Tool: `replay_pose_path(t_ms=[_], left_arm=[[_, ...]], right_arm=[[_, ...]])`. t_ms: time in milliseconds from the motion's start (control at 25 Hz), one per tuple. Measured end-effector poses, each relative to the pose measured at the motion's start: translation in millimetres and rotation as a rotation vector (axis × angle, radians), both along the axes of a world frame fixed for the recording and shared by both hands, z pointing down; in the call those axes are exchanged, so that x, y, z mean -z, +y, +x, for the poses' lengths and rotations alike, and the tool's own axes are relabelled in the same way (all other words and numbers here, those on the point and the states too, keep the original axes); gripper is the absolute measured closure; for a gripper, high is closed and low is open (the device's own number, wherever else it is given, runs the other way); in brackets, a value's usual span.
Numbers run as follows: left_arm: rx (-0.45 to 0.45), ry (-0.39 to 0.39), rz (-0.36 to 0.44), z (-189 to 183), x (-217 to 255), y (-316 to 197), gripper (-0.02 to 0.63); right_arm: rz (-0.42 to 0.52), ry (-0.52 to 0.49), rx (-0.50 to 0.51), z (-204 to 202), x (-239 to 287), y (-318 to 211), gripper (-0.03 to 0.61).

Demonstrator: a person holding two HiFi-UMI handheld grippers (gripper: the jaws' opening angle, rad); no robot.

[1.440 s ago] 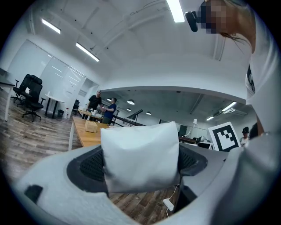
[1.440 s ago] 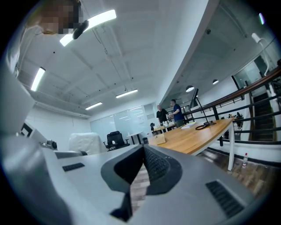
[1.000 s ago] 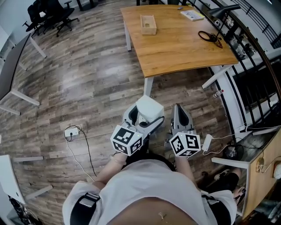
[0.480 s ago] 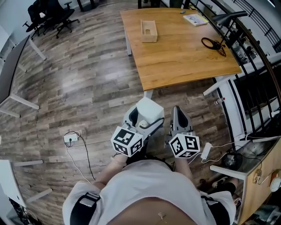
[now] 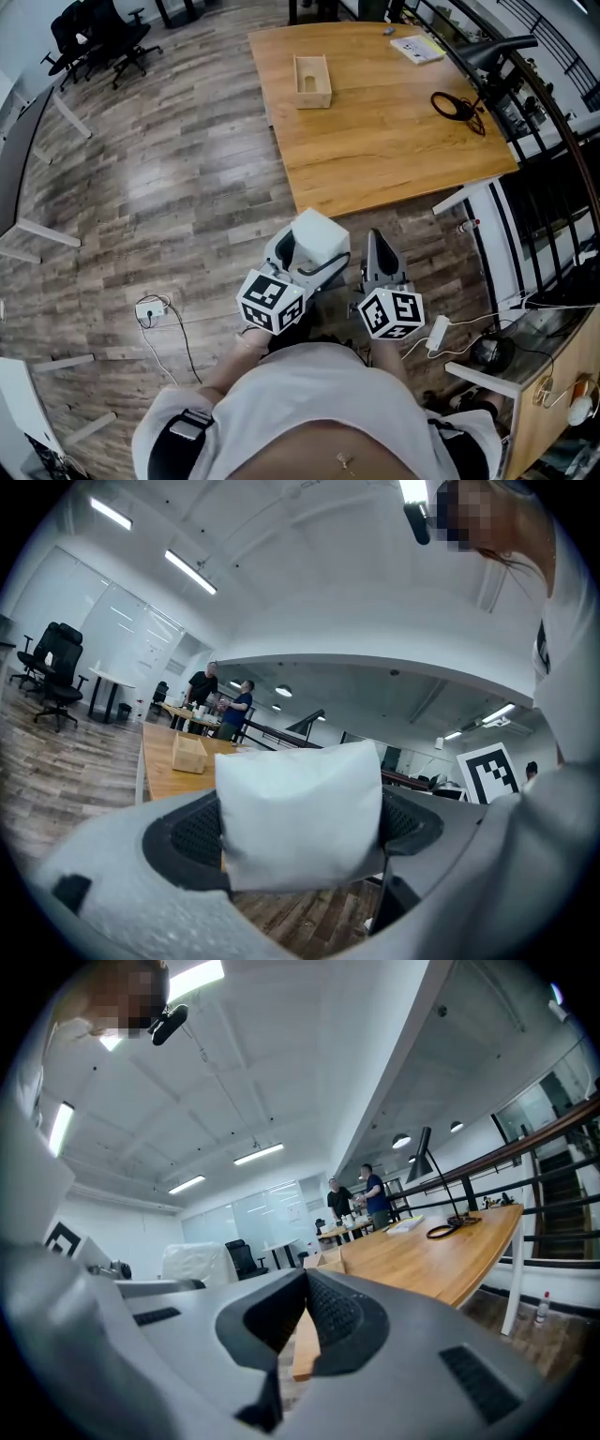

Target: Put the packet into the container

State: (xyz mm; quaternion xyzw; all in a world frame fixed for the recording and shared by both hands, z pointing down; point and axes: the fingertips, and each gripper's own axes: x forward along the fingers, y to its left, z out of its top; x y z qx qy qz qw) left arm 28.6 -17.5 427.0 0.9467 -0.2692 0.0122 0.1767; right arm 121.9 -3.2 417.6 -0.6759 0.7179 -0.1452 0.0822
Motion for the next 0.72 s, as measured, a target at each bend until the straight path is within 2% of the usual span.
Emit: replay_pose_path(t_ms=[720], left_arm=[[-0.016,0.027,-0.037,28,-1,-118,0.130]], right_arm=[[-0.016,-0.006,-0.026,27,-2,-112,0.568]])
